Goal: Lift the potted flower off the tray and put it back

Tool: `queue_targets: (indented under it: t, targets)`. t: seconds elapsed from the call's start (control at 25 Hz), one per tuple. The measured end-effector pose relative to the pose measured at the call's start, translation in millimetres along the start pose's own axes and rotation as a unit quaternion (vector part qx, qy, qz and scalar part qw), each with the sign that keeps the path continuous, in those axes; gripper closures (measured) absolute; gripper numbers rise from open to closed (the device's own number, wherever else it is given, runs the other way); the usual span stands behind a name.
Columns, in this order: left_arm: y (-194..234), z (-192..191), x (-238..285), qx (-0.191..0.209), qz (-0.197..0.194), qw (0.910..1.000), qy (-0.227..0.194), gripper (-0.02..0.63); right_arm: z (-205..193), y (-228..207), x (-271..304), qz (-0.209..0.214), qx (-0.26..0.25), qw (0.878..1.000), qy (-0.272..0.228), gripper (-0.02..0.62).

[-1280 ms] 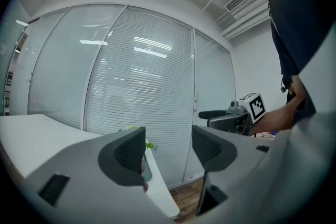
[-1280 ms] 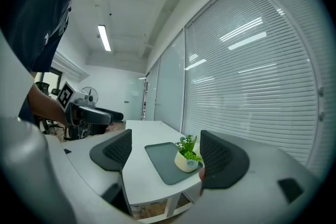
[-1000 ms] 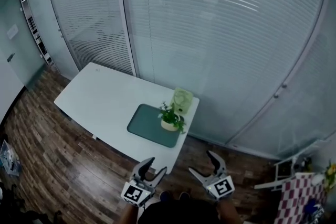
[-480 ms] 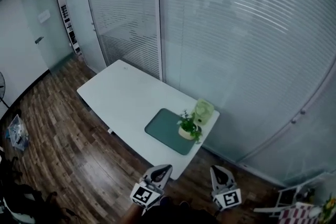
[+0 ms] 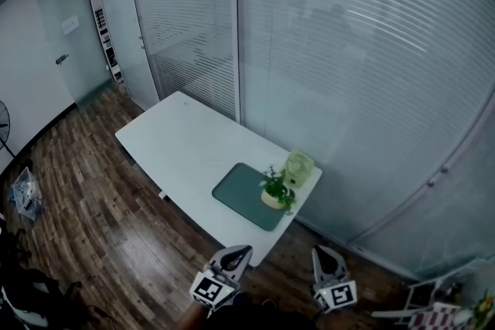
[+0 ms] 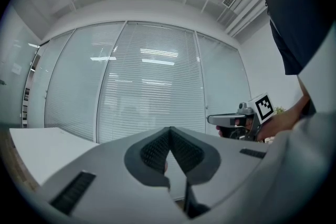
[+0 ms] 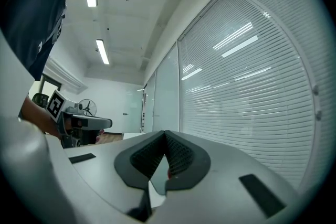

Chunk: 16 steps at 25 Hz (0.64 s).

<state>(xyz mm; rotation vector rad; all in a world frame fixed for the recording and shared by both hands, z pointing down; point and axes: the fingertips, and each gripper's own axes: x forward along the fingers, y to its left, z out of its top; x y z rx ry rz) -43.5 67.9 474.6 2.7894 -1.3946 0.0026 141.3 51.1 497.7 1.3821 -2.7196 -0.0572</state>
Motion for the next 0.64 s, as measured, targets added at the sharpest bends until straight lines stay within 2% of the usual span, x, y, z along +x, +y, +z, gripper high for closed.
queue_targets:
  t: [0.28, 0.64]
  targets:
    - [1, -2, 1, -0.004, 0.007, 1.0, 0.005, 0.6, 6, -11, -3, -0.018, -0.003, 1.0, -0.017, 0.594]
    - [5, 1, -2, -0.006, 0.014, 0.9999, 0.005, 0.6, 13, -11, 1, -0.01, -0.008, 1.0, -0.02, 0.594]
